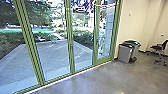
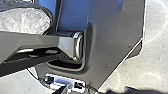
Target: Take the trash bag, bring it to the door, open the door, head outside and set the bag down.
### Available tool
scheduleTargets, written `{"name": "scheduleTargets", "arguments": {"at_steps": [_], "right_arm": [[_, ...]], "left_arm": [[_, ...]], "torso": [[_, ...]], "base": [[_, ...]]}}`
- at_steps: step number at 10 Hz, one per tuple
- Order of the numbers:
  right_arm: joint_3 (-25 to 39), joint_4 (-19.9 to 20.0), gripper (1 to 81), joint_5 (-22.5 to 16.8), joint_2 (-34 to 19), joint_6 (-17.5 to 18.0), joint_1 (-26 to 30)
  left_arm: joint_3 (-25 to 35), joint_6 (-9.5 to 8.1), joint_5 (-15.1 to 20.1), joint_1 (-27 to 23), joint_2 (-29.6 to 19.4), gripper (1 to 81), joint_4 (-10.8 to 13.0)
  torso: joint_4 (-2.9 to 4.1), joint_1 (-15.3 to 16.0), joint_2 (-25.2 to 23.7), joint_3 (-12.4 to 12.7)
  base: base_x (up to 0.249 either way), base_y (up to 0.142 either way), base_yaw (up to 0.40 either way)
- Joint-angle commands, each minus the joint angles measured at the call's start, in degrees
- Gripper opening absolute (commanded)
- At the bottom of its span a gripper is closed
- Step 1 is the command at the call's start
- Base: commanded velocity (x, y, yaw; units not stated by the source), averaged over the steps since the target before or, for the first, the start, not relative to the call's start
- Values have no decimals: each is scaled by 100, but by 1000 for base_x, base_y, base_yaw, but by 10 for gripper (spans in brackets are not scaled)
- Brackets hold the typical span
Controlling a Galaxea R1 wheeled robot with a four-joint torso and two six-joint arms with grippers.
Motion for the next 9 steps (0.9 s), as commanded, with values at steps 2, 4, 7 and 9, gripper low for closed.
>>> {"name": "scheduleTargets", "arguments": {"at_steps": [2,4,7,9], "right_arm": [[11,-14,811,-397,30,-20,245],[11,-14,811,-397,30,-20,245],[2,-14,811,-397,38,-20,253],[2,-14,811,-388,38,-20,253]], "left_arm": [[24,31,352,-307,-3,10,79],[24,31,352,-315,-4,10,70],[24,31,352,-307,5,10,79],[16,22,352,-307,5,10,96]], "torso": [[0,0,0,0],[0,2,0,0],[0,2,0,0],[0,0,0,0]], "base": [[138,0,0],[138,0,0],[142,-42,0],[151,-71,0]]}}
